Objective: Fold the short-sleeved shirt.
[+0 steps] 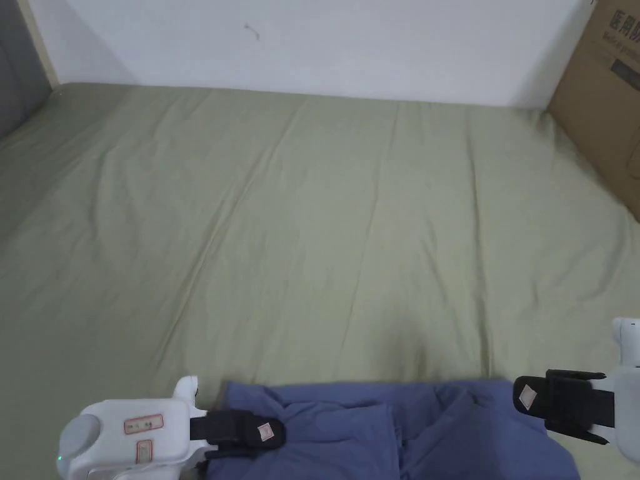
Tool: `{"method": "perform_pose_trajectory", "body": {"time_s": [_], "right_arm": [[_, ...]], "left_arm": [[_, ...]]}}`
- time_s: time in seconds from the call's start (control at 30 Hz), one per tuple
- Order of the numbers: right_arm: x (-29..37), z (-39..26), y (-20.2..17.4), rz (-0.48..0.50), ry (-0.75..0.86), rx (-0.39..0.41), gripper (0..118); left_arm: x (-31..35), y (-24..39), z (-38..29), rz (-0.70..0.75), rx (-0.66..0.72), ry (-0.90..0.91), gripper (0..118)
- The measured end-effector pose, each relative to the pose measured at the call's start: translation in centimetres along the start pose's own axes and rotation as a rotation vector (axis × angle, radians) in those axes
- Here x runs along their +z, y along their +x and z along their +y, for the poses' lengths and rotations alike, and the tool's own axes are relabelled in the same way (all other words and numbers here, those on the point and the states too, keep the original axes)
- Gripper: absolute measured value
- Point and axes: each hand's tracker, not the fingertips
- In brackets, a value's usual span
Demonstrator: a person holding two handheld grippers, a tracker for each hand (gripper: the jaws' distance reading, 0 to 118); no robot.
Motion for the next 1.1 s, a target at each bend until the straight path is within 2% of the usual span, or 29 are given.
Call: {"method": "perform_pose_trajectory", "body": {"time_s": [0.03,0.07,0.1,0.27,0.33,0.47,0.53,0.6,0.83,0.9,0.97,1.03,1.07,1.1], "right_arm": [[0.0,0.0,-0.1,0.001,-0.004,0.002,0],[0.0,0.0,-0.1,0.001,-0.010,0.004,0],[0.0,-0.1,-0.2,0.001,-0.012,0.006,0],[0.6,0.1,0.0,0.011,0.001,0.015,0],[0.8,0.2,0.1,0.015,0.010,0.014,0],[0.9,0.1,0.4,0.025,0.024,0.007,0],[0.9,-0.2,0.4,0.033,0.029,0.005,0],[1.0,-0.4,0.3,0.049,0.029,-0.001,0],[2.1,-1.1,0.2,0.070,0.039,0.006,0],[2.5,-1.3,0.5,0.074,0.044,-0.004,0],[3.0,-1.4,0.8,0.072,0.048,-0.014,0],[3.1,-1.4,1.8,0.068,0.050,-0.021,0],[3.2,-1.5,2.0,0.065,0.053,-0.024,0],[3.4,-1.6,2.3,0.062,0.056,-0.027,0]], "left_arm": [[0.2,1.6,-0.2,-0.253,0.030,0.042,5],[1.6,2.4,0.0,-0.224,0.047,0.039,5],[1.6,3.2,-0.2,-0.135,0.025,0.013,5],[6.9,6.8,-0.2,-0.025,-0.111,0.115,5],[10.7,8.3,-0.2,0.070,-0.155,0.180,5],[17.0,12.7,-0.6,0.529,-0.206,0.254,6],[18.3,14.9,-1.0,0.621,-0.242,0.265,6],[18.5,17.0,-0.9,0.649,-0.293,0.272,6],[10.7,22.6,-0.4,0.437,-0.293,0.217,6],[6.9,23.3,0.4,0.403,-0.255,0.170,6],[2.9,23.7,1.0,0.372,-0.318,0.097,6],[-0.6,23.2,1.4,0.381,-0.299,0.047,6],[-2.4,22.7,1.5,0.359,-0.251,-0.011,9],[-3.7,22.2,1.3,0.327,-0.229,-0.032,21]]}}
